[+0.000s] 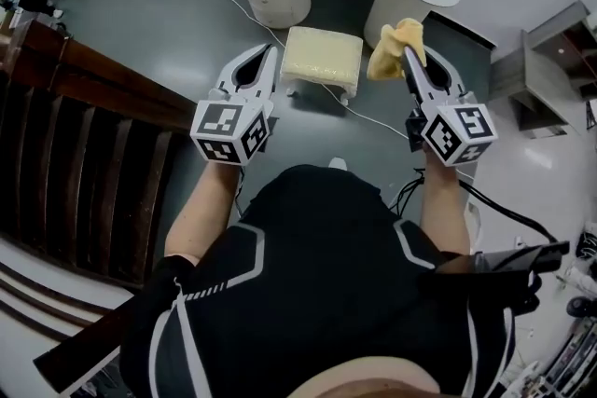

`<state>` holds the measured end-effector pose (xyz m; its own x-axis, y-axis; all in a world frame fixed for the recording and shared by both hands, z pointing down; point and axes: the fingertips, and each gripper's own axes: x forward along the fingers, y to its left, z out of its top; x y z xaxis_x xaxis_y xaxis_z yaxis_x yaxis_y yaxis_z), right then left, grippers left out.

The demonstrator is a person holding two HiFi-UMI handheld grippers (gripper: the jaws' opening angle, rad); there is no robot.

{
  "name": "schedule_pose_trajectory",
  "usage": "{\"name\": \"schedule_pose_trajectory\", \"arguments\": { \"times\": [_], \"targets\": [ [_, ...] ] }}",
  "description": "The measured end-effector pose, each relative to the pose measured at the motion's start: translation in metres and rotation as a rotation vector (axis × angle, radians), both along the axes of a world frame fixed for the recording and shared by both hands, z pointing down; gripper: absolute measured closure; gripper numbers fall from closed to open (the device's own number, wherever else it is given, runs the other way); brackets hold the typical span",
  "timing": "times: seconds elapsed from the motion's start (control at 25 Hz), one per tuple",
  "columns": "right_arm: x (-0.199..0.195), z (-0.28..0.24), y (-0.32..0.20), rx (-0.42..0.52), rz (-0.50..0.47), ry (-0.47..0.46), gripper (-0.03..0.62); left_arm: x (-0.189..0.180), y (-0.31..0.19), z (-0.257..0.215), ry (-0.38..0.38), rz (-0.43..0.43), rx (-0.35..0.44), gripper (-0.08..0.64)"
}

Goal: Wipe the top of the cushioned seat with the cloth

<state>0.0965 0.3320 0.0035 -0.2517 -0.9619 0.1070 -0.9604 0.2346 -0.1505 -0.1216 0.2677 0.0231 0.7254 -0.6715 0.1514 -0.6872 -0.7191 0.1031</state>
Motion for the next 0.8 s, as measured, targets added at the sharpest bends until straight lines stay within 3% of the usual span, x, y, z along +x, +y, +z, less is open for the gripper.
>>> {"name": "schedule_pose_trajectory", "arguments": {
  "times": [0.12, 0.44, 0.64, 0.8],
  "targets": [
    [0.025, -0.005, -0.017, 0.006, -0.009, -0.006, 0.528, 0.021, -0.014, -0.009, 0.017, 0.000, 0.009, 0.555],
    [0.061, 0.001, -0.065, 0.010, -0.095, -0.006, 0.528, 0.061, -0.049, -0.005, -0.033, -0.048, 0.022, 0.555],
    [0.078, 0.014, -0.090, -0.023, -0.068, -0.009, 0.528, 0.077, -0.079, 0.003, -0.062, -0.026, 0.019, 0.555],
    [0.069, 0.015, -0.128, -0.032, -0.046, -0.010, 0.528, 0.069, -0.120, 0.004, -0.046, -0.015, 0.014, 0.555]
  ]
}}
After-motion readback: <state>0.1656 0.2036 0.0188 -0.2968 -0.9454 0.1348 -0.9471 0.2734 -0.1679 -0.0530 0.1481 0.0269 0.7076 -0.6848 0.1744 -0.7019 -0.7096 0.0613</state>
